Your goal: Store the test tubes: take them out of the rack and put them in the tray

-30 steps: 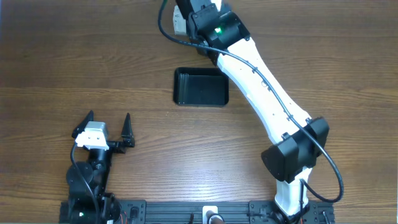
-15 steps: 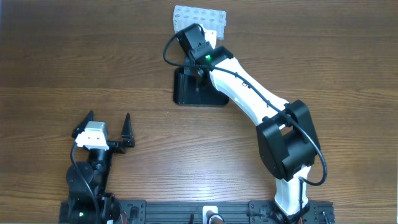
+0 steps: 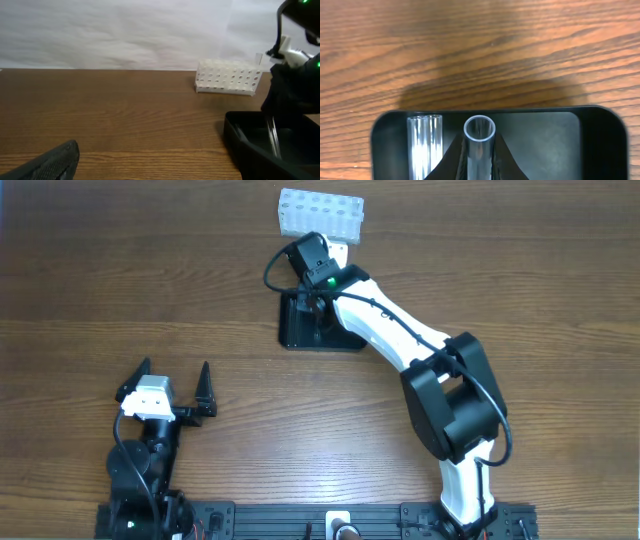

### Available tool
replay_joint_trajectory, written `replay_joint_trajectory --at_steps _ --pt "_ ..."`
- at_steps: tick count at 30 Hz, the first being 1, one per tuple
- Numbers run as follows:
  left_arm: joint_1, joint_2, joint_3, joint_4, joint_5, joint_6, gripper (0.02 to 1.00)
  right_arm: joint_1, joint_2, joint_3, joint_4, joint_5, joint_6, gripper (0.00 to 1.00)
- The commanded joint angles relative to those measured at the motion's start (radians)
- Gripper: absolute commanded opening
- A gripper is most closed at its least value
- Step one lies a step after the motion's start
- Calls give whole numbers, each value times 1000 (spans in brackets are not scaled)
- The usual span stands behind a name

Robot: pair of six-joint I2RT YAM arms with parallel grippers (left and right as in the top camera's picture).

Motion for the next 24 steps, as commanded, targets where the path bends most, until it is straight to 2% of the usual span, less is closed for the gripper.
replay_joint_trajectory --at_steps 1,7,10,14,19,24 --pt "5 -8 -5 -3 13 11 1000 2 38 -7 0 -19 6 93" --pt "5 -8 -5 -3 13 11 1000 2 39 -7 0 -19 6 115" --pt "5 -8 -5 -3 13 11 1000 2 39 -7 0 -19 6 176" --pt "5 -8 -5 -3 13 11 1000 2 38 -6 2 -19 6 459" --pt "5 -8 -5 -3 13 11 1000 2 -8 -3 -1 -18 -25 599" --pt "5 -8 -5 -3 13 11 1000 2 -124 -3 2 -11 -119 776"
